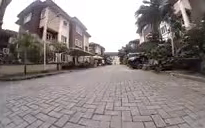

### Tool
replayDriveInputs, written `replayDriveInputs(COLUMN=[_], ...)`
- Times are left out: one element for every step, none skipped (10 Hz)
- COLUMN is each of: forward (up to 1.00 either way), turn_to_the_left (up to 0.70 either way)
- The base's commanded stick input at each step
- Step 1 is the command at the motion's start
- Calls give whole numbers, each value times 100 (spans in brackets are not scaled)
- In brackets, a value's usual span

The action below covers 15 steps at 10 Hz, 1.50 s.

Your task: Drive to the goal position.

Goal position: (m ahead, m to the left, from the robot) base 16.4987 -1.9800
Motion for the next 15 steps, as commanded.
replayDriveInputs(forward=[70,70,70,70,70,70,70,70,70,70,70,70,70,70,70], turn_to_the_left=[0,0,0,0,0,0,0,0,0,0,0,0,0,0,0])
